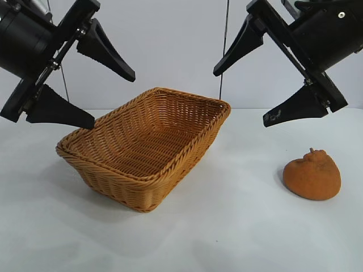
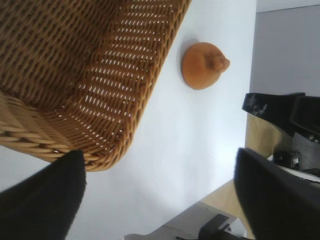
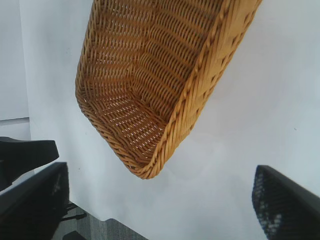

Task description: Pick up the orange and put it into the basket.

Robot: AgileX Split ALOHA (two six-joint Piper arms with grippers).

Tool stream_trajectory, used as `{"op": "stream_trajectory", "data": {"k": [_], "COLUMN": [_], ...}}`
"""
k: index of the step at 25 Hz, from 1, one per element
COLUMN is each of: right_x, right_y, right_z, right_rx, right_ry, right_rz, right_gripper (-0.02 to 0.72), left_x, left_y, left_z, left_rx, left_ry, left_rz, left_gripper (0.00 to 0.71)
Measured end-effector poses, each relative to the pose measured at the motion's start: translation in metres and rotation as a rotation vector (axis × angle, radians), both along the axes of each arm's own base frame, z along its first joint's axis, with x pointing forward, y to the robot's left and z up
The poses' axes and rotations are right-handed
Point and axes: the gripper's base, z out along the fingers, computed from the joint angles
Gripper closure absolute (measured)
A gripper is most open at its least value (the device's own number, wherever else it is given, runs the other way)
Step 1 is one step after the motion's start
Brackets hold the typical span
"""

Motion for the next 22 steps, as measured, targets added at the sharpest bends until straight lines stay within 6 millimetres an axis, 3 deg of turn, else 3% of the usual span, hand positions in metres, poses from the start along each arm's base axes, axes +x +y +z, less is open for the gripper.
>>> {"op": "stream_trajectory", "data": {"k": [12,16,22], "right_x": [0.000,0.000,0.000], "right_y": [0.000,0.000,0.000], "right_z": [0.000,0.000,0.000], "right_rx": [-0.001,-0.001,-0.003], "right_ry": [-0.002,-0.002,-0.002], "right_rz": [-0.002,-0.002,-0.001], "right_gripper": [0.020,0.020,0.020], "left_x": [-0.001,-0.013,-0.038], "left_y": [-0.003,-0.002,-0.008], "left_z": [0.004,0.014,0.021], "left_rx": [-0.049,-0.045,0.136], "left_ry": [0.026,0.102,0.201], "left_rz": [0.011,0.011,0.072], "left_gripper": [0.130,0.130,0.130]}}
